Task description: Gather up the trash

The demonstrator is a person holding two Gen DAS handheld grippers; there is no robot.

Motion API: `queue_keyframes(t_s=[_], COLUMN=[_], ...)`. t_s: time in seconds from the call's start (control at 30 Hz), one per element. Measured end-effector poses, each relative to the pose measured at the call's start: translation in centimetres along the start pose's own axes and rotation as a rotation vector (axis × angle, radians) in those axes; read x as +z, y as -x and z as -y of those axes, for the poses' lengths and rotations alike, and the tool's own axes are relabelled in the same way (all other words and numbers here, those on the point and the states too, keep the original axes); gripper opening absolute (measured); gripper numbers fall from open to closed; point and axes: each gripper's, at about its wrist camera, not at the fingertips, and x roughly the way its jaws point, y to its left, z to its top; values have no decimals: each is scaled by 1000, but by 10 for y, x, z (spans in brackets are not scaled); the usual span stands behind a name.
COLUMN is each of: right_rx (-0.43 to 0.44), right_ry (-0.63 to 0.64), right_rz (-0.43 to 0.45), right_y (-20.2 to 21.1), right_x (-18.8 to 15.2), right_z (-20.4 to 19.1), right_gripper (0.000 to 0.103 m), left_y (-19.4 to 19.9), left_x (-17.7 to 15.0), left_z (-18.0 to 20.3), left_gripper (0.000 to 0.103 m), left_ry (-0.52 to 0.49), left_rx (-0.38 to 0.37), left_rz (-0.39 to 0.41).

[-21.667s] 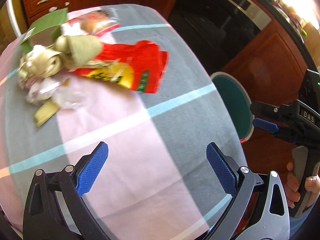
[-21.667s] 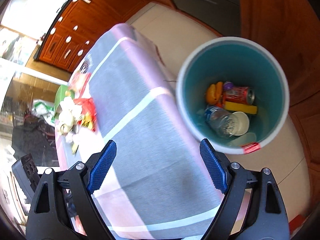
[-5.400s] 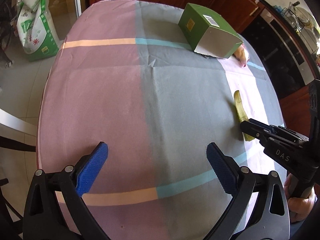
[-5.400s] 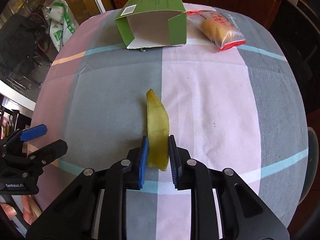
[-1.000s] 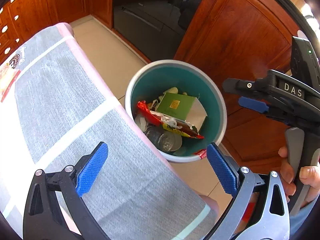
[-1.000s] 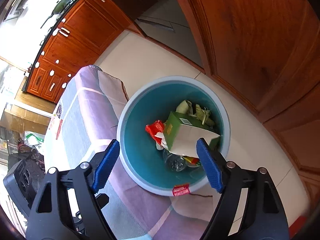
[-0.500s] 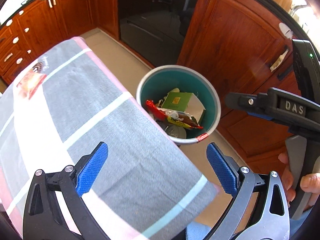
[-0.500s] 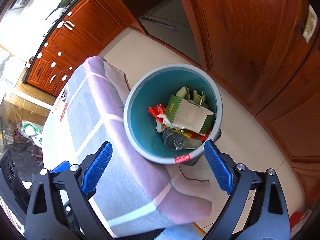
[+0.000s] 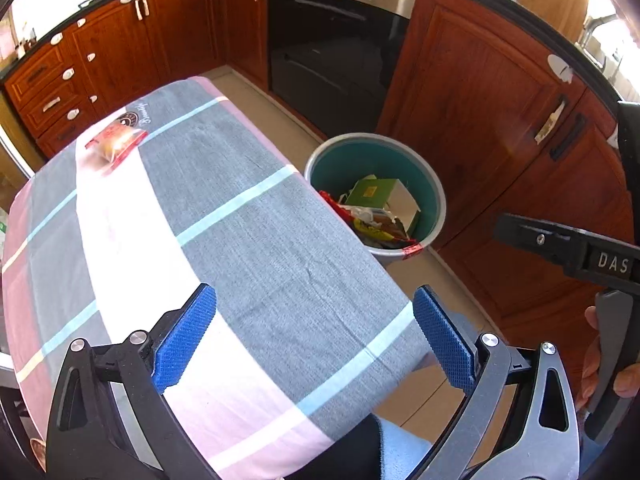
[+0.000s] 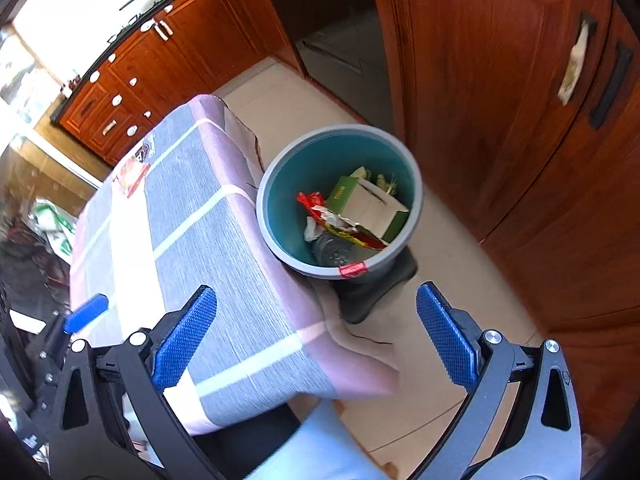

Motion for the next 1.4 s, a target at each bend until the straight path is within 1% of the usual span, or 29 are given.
queue_keyframes(t_s=[0.17, 0.33, 0.63, 0.83, 1.1, 1.17, 1.33, 1.4], right_rx=[-61, -100, -109, -112, -119, -120, -120, -121], right_ry=[53, 78, 114, 123, 130, 127, 114, 109], right_rz=[-12, -20, -46, -62, -66, -70, -86, -90], right_y=[7, 7, -2, -5, -10, -12, -20, -23], right_x=[-13, -22, -40, -43, -43, -42, -41, -41], right_z=[-4, -5, -14, -18, -20, -19, -13, -11], right_gripper=[96, 96, 96, 96, 96, 96, 96, 96], left_y=[10, 15, 25, 27, 19, 16, 11, 8], left_x=[-9, -20, -39, -42, -44, -44, -46, -45], left_z=[-1, -9, -21, -27, -29, -30, -29, -26], left_gripper=[99, 99, 99, 99, 99, 99, 99, 99], left_ry=[2, 29, 62, 68, 80, 81, 71, 62], left_rx=[38, 44, 60, 63, 68, 61, 10, 11], left_rz=[20, 25, 33, 42, 30, 26, 32, 30])
